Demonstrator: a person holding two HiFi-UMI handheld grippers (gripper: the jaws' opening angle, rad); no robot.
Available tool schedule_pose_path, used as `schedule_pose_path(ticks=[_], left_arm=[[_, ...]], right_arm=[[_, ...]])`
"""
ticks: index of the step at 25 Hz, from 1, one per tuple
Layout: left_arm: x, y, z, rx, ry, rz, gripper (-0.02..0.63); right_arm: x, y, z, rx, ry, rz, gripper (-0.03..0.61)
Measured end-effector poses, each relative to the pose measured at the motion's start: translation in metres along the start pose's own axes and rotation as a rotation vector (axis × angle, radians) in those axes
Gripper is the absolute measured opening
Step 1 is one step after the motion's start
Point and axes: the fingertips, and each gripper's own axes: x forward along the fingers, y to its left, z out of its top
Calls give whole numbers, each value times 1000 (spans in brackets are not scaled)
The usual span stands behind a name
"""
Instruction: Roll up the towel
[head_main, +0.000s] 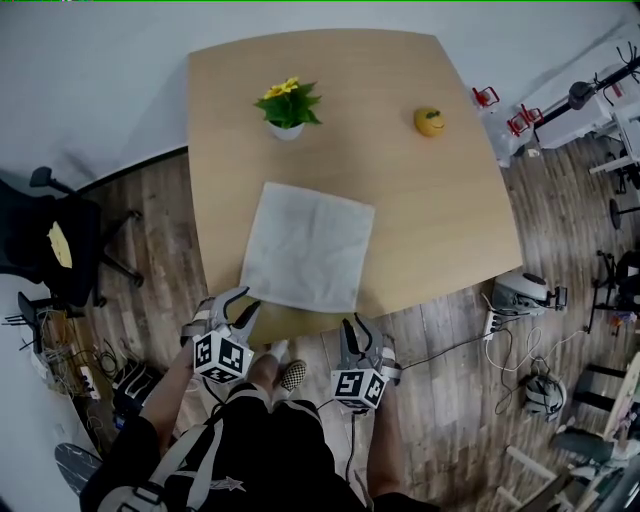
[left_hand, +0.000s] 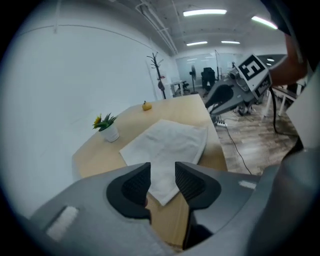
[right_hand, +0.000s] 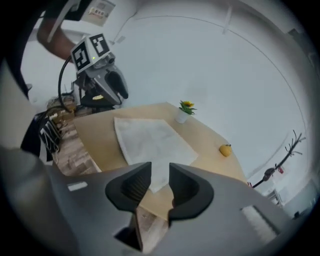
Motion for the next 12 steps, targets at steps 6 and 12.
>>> schedule_pose_path(ticks=[6, 12], left_arm=[[20, -9, -31, 255, 172, -83, 199], [35, -15, -60, 411, 301, -163, 224]], right_arm=[[20, 17, -19, -207, 81, 121, 174], [39, 28, -35, -348, 154, 181, 209]])
